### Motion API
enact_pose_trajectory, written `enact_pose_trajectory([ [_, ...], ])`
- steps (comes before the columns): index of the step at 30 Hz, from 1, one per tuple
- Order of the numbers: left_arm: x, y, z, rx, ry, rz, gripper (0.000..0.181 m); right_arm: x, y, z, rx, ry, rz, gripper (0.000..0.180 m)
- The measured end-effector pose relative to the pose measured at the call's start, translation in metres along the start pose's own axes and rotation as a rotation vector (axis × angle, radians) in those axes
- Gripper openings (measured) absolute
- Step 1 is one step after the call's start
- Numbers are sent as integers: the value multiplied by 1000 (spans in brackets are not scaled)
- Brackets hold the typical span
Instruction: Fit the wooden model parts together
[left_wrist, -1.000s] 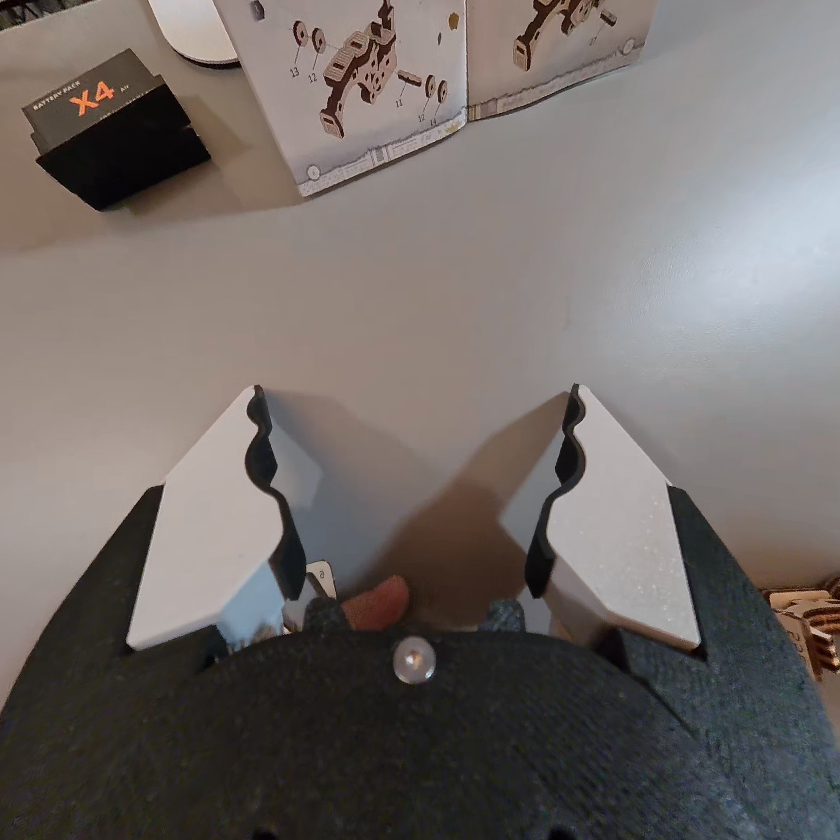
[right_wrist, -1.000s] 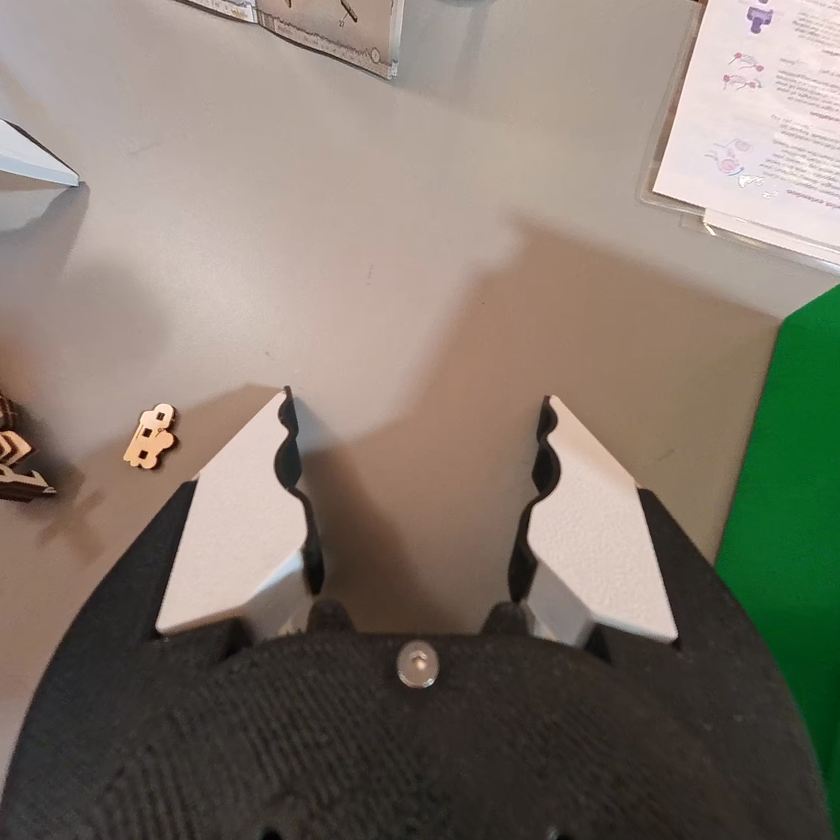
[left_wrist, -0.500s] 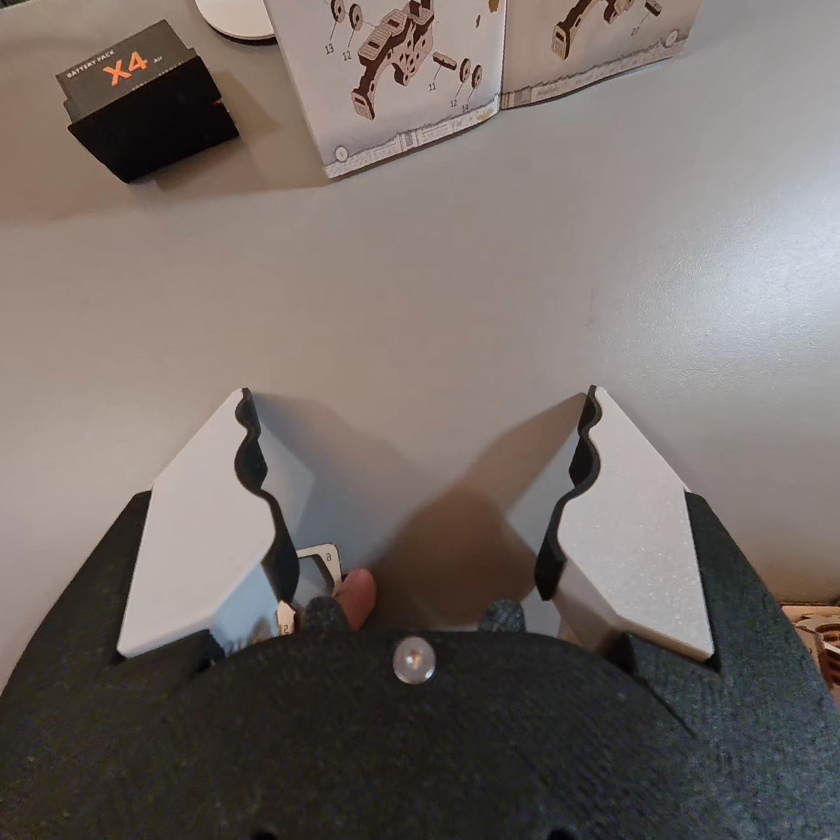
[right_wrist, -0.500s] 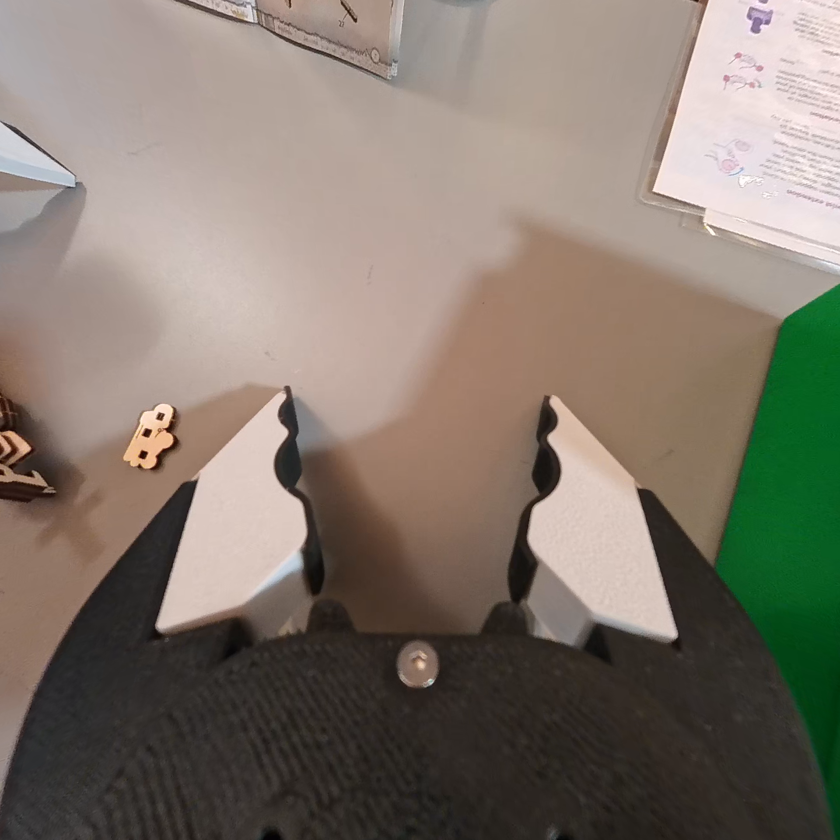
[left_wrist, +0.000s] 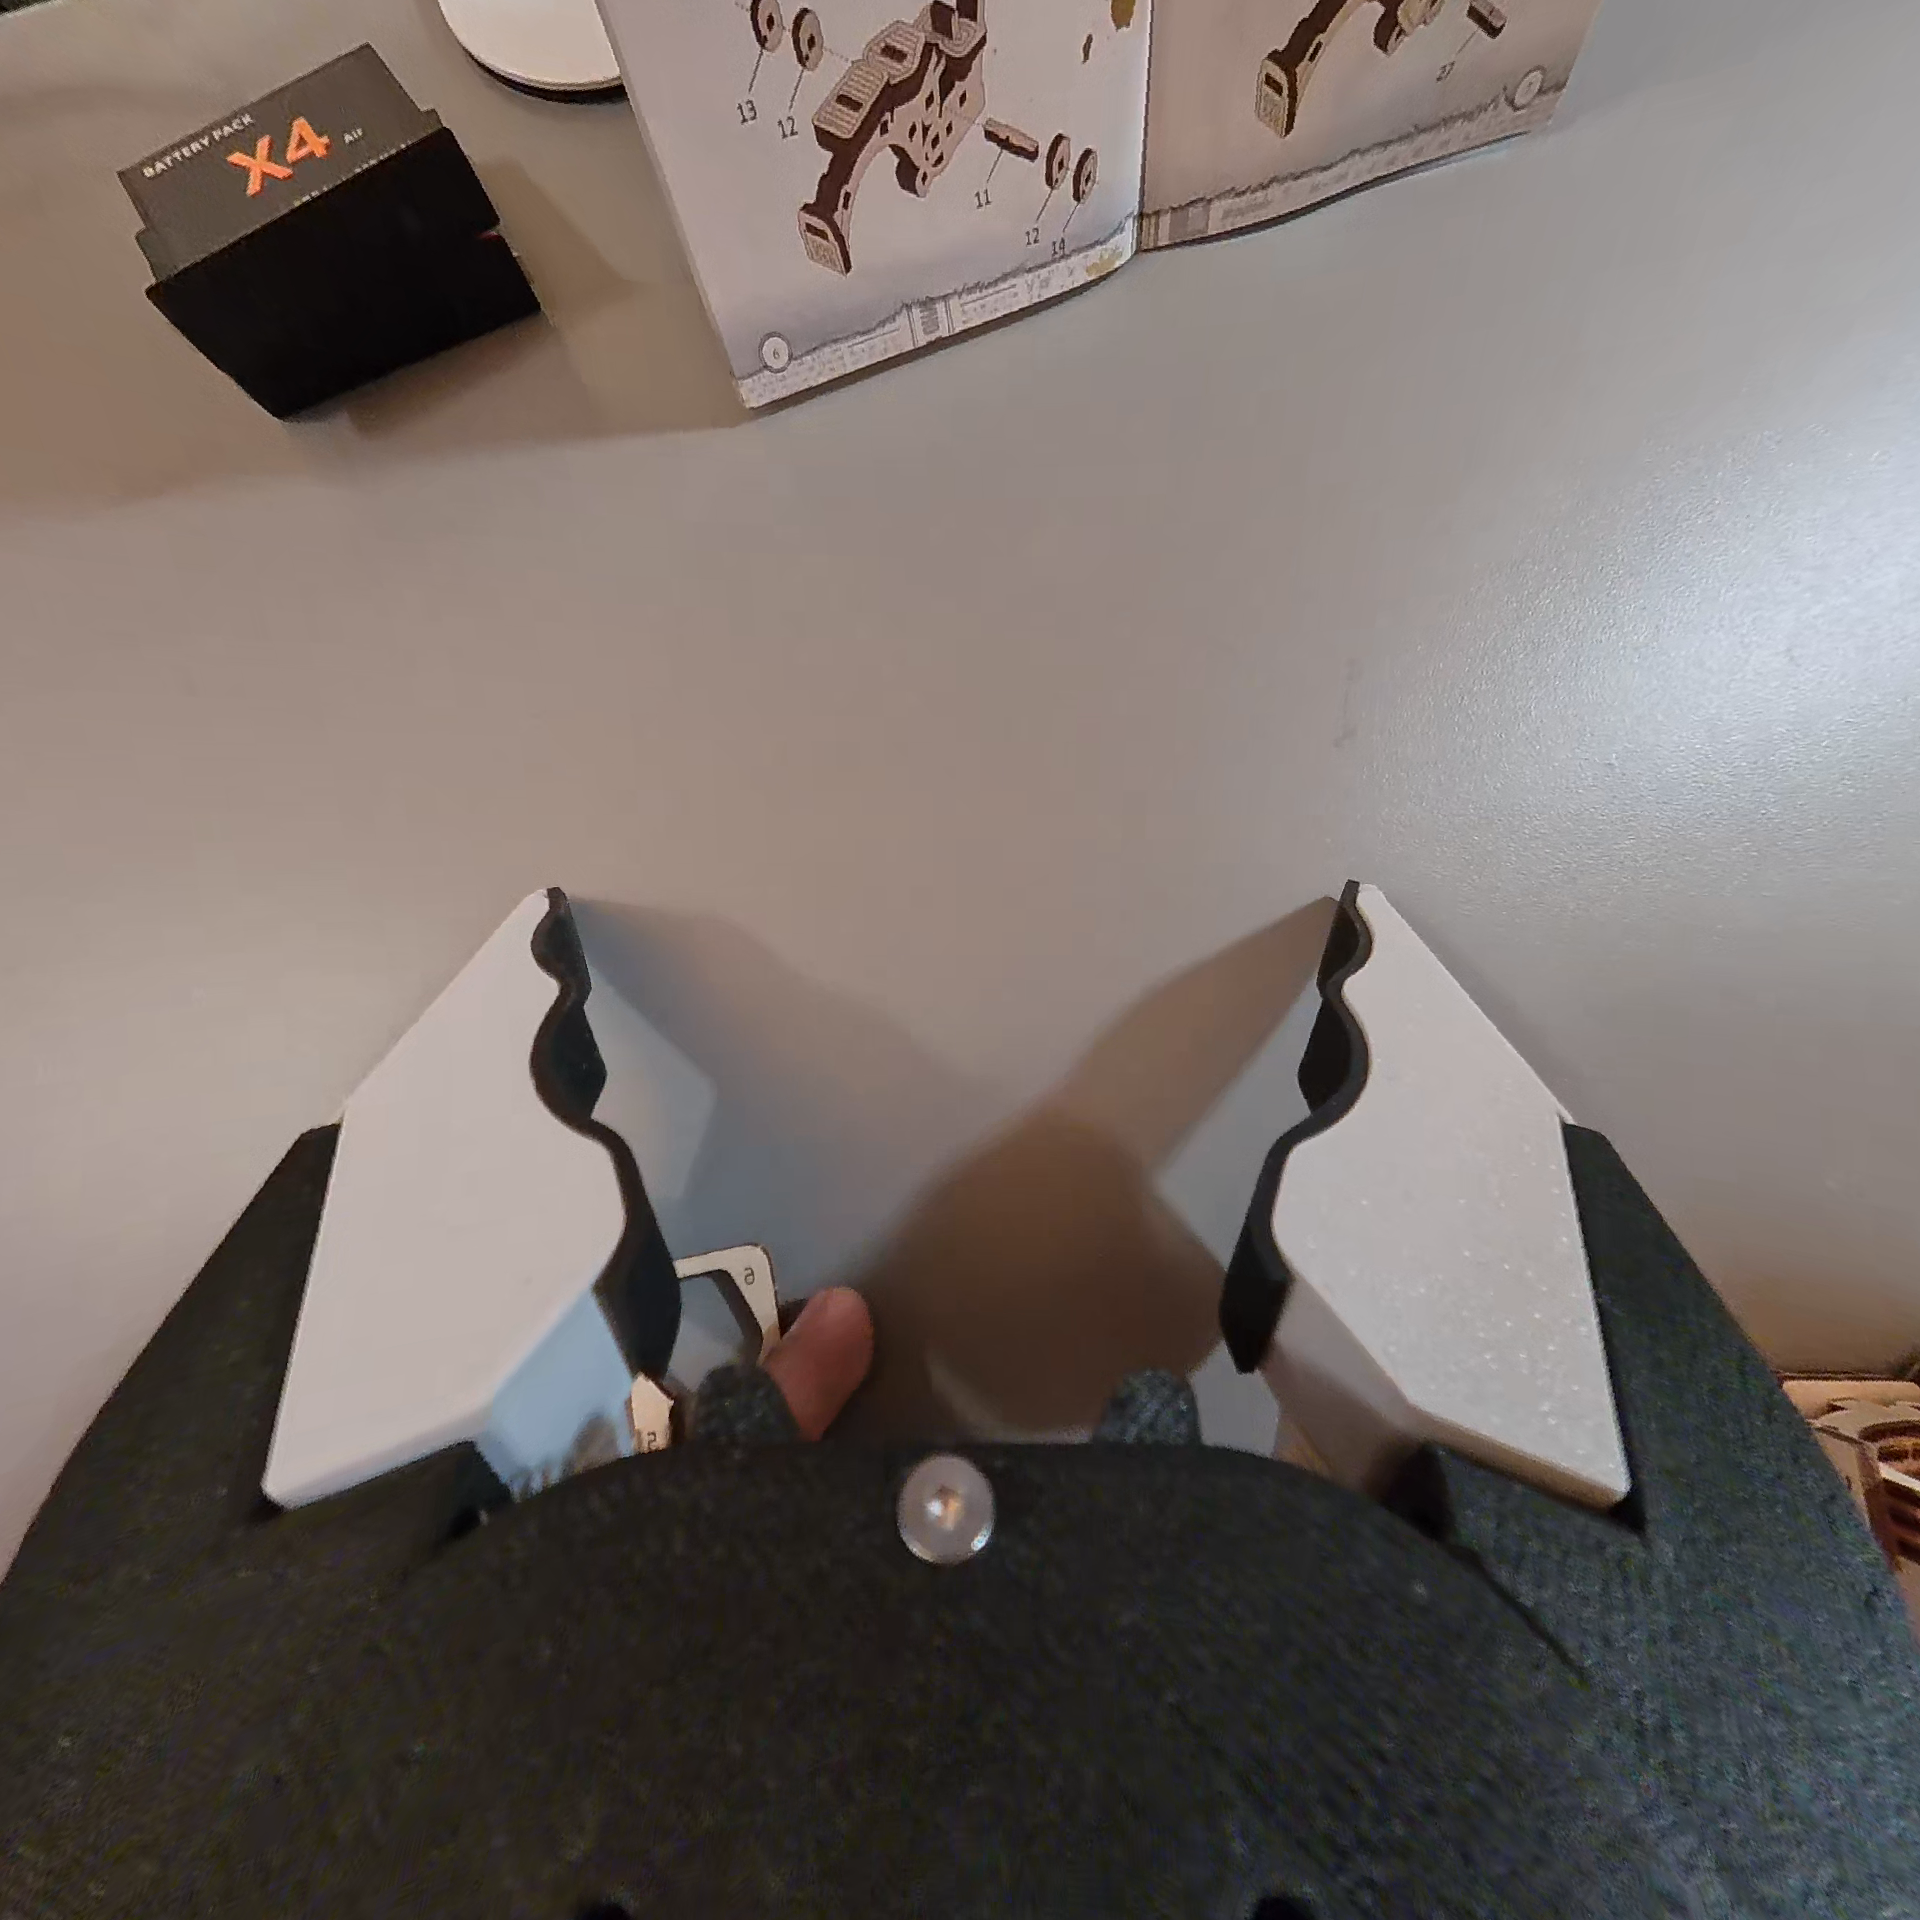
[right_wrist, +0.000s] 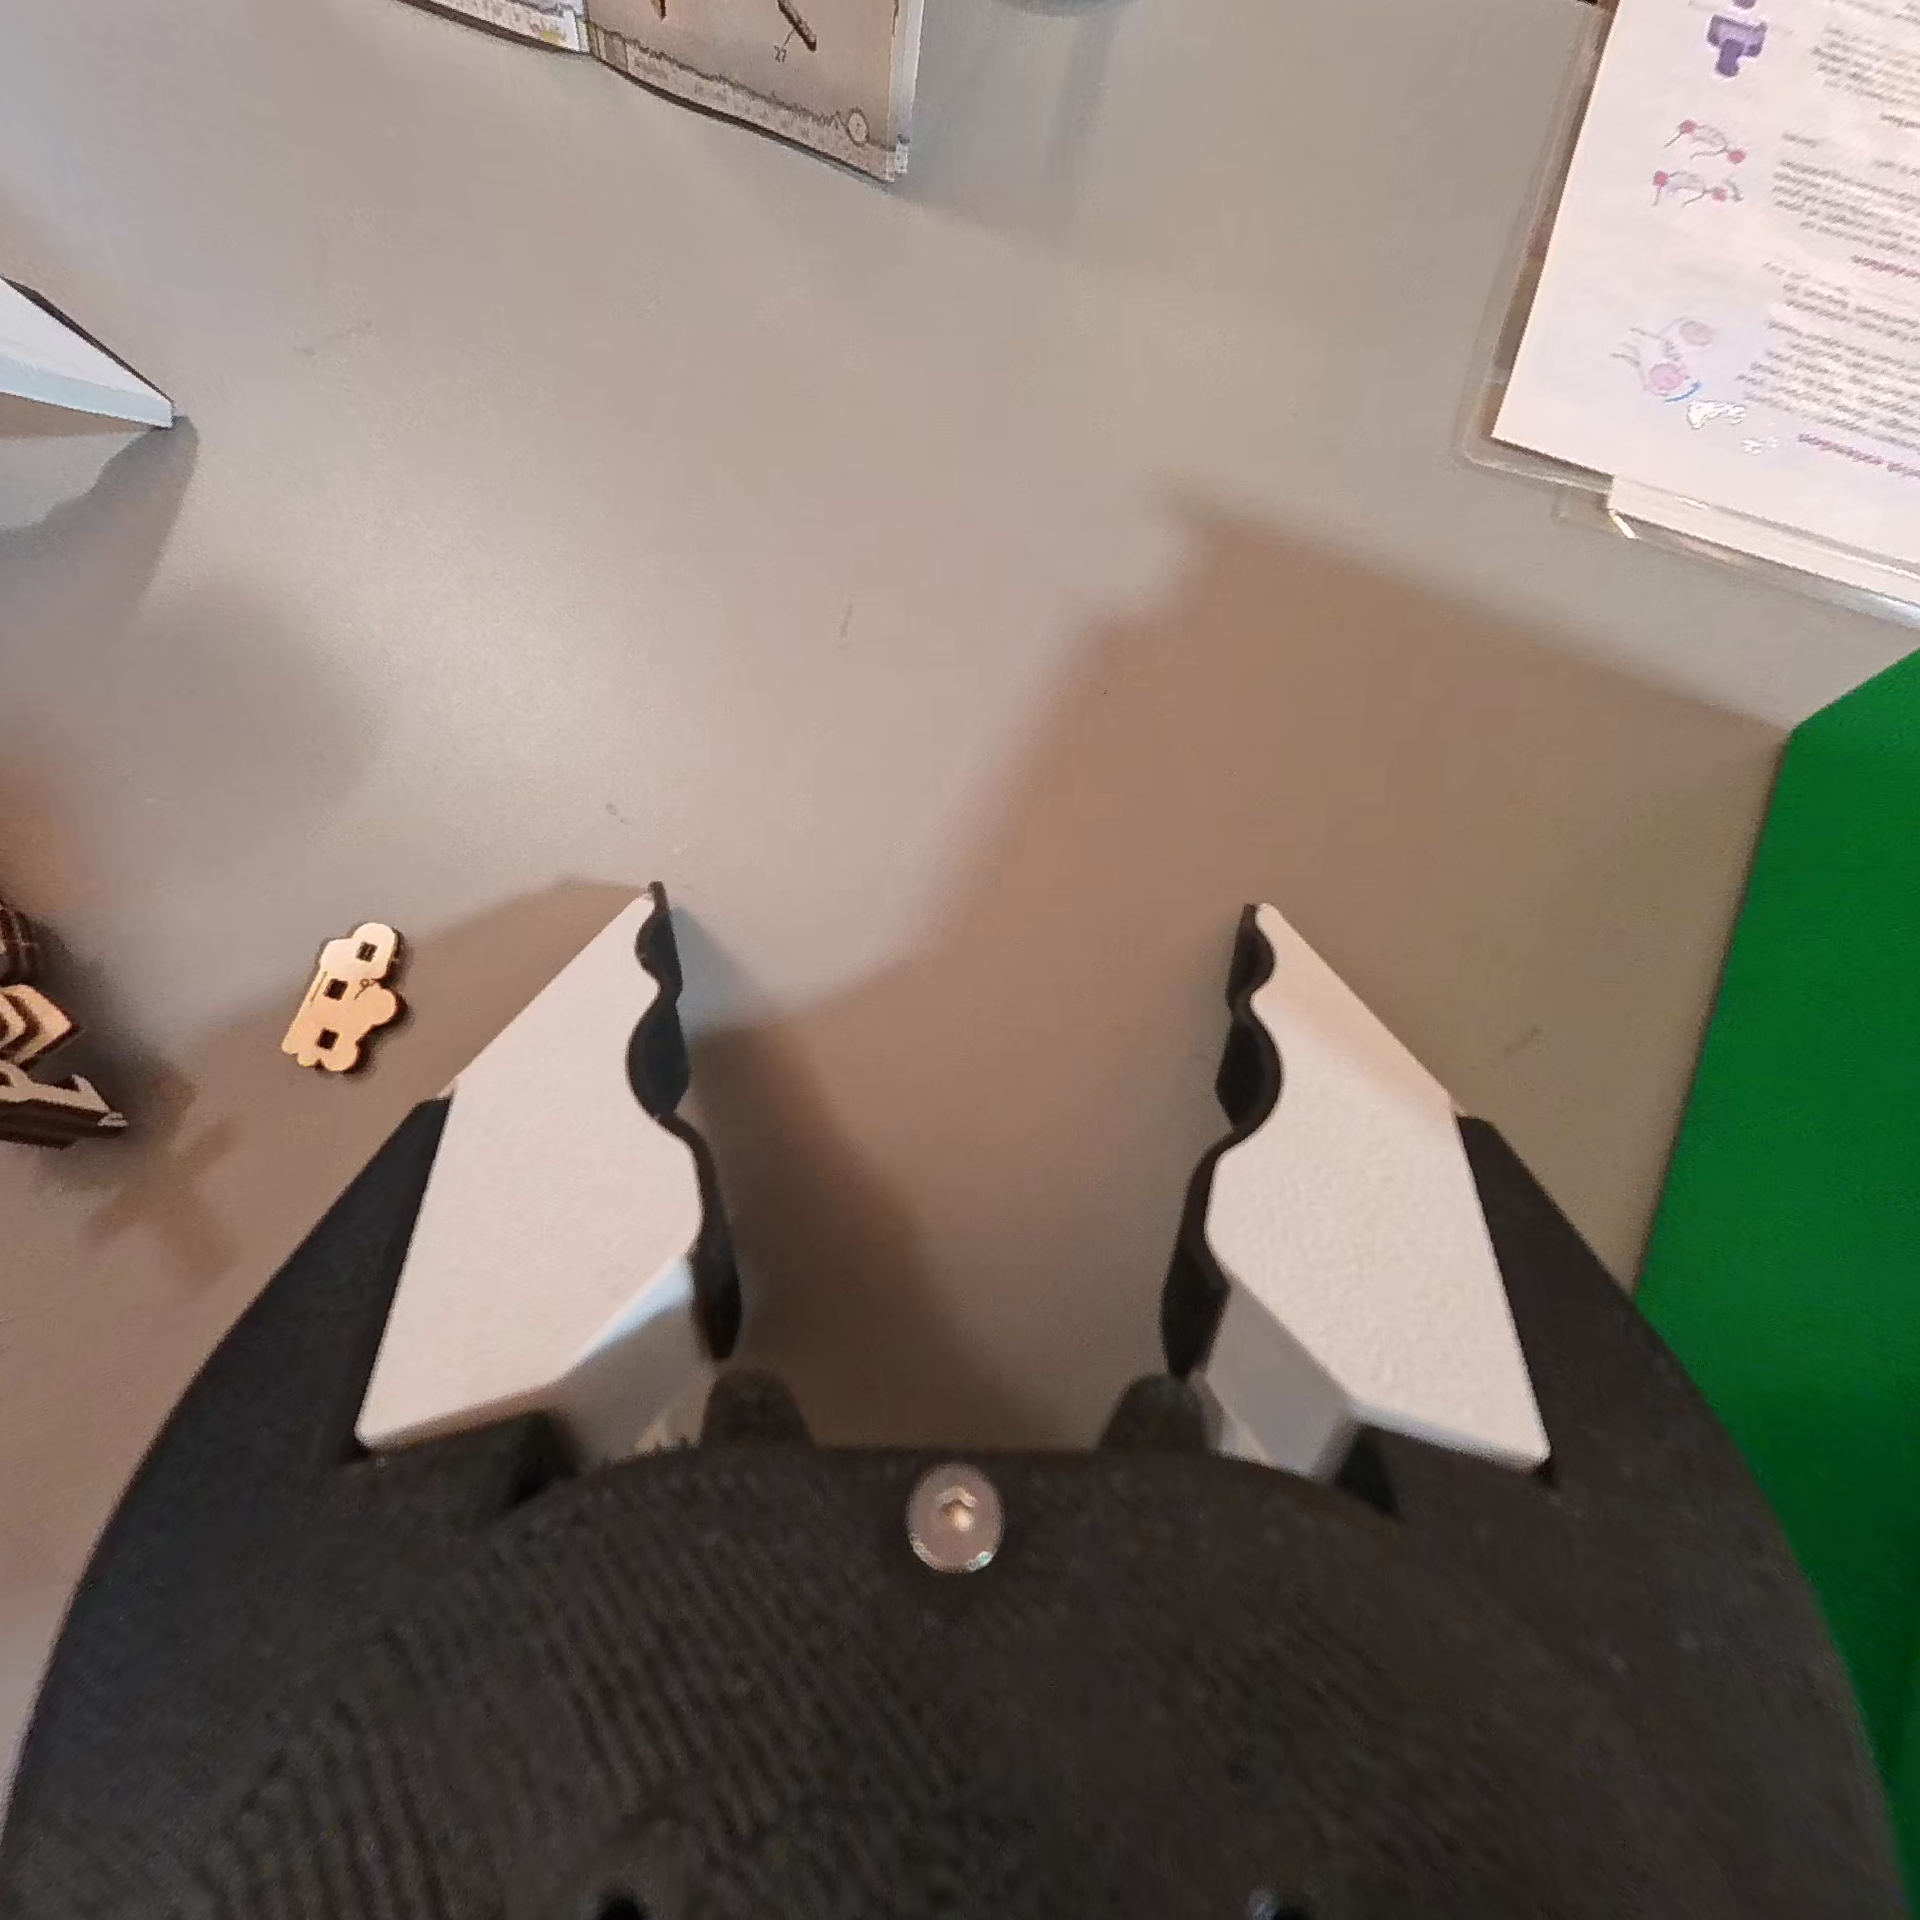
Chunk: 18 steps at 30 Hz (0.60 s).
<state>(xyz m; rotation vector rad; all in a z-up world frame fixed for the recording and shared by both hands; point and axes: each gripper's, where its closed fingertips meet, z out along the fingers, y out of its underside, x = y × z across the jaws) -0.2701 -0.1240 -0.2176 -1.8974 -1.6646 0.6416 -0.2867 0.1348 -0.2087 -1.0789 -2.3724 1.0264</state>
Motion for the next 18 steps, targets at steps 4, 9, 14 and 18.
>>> enact_pose_trajectory([
  [4, 0, 0, 0, 0, 1, -1, 138, 0, 0, 0, 0, 0, 0, 106],
  [9, 0, 0, 0, 1, -1, -3, 138, 0, 0, 0, 0, 0, 0, 106],
  [14, -1, 0, 0, 1, -5, -4, 139, 0, 0, 0, 0, 0, 0, 106],
  [18, -1, 2, -2, 1, -16, -17, 139, 0, 0, 1, 0, 3, 1, 107],
])
